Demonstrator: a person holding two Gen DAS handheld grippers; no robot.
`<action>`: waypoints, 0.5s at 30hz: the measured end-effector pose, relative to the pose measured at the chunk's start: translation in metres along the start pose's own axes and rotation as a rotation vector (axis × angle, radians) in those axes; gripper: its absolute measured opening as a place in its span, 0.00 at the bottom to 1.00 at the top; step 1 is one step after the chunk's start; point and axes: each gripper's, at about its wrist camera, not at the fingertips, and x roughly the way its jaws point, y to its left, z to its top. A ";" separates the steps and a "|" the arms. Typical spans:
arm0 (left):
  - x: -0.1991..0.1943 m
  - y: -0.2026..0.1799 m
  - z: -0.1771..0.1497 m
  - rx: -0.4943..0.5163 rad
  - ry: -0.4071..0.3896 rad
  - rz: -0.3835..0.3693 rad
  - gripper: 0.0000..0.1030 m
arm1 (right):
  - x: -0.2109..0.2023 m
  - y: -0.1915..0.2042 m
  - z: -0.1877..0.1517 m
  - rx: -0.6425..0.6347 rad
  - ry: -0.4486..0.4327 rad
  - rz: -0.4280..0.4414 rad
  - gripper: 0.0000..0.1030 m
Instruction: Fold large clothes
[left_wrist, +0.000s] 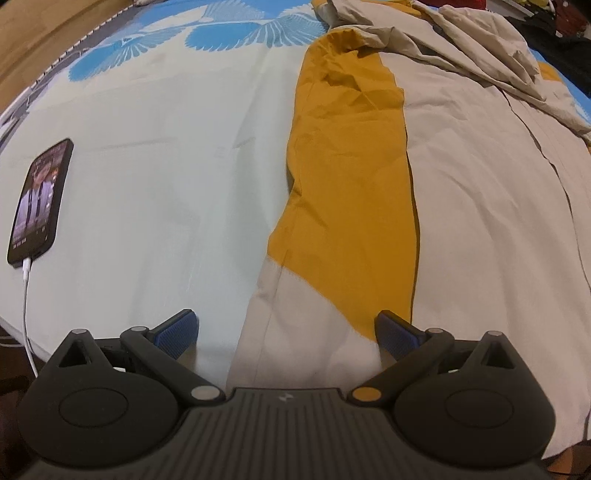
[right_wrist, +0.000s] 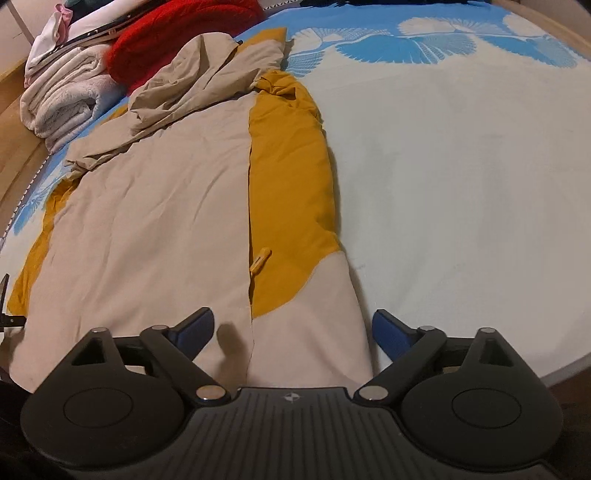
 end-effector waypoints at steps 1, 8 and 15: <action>-0.002 0.000 -0.001 0.000 -0.005 -0.023 0.83 | 0.000 0.001 0.000 0.004 -0.001 -0.013 0.78; -0.047 0.003 -0.022 -0.128 -0.162 -0.137 0.05 | -0.015 -0.002 0.000 0.039 -0.067 0.002 0.02; -0.106 0.009 -0.031 -0.200 -0.283 -0.291 0.03 | -0.085 0.021 0.014 -0.013 -0.283 0.113 0.01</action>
